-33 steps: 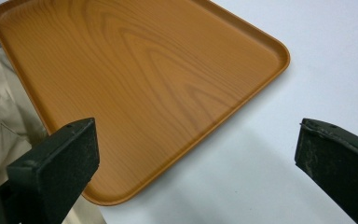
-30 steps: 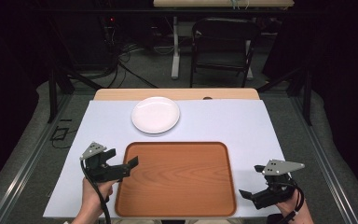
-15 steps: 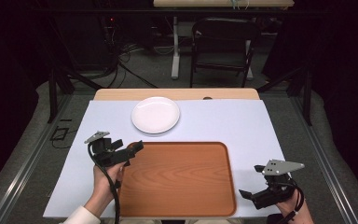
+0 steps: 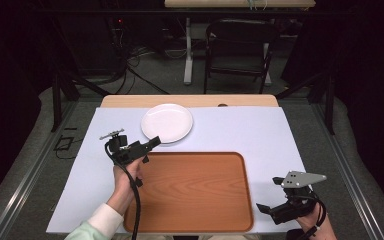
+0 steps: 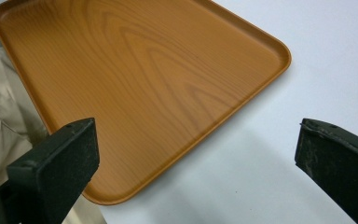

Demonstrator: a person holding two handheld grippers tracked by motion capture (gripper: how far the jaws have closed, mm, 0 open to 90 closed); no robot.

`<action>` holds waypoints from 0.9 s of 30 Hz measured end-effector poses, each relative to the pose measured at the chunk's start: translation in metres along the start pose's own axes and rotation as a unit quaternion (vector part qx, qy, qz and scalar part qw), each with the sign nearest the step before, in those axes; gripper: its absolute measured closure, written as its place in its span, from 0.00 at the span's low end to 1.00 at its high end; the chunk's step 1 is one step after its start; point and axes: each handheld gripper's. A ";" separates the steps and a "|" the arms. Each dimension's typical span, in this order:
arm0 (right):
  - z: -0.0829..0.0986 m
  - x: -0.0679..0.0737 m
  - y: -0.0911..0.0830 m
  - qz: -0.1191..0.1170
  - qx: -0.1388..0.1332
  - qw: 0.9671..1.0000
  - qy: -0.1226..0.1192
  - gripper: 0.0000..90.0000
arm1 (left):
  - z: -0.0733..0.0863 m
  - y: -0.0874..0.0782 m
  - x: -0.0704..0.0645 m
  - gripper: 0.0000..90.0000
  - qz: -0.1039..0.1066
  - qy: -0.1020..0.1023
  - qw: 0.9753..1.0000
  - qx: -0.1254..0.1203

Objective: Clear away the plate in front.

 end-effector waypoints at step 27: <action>0.000 0.000 0.001 -0.007 0.006 1.000 0.001 0.00 | -0.005 0.056 0.040 0.00 -0.029 -0.138 0.990 -0.002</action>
Point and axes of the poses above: each handheld gripper's, and its own axes: y roughly forward along the jaws, z roughly out of its underside, x roughly to its left, and after that the axes turned 1 degree about -x, right-handed
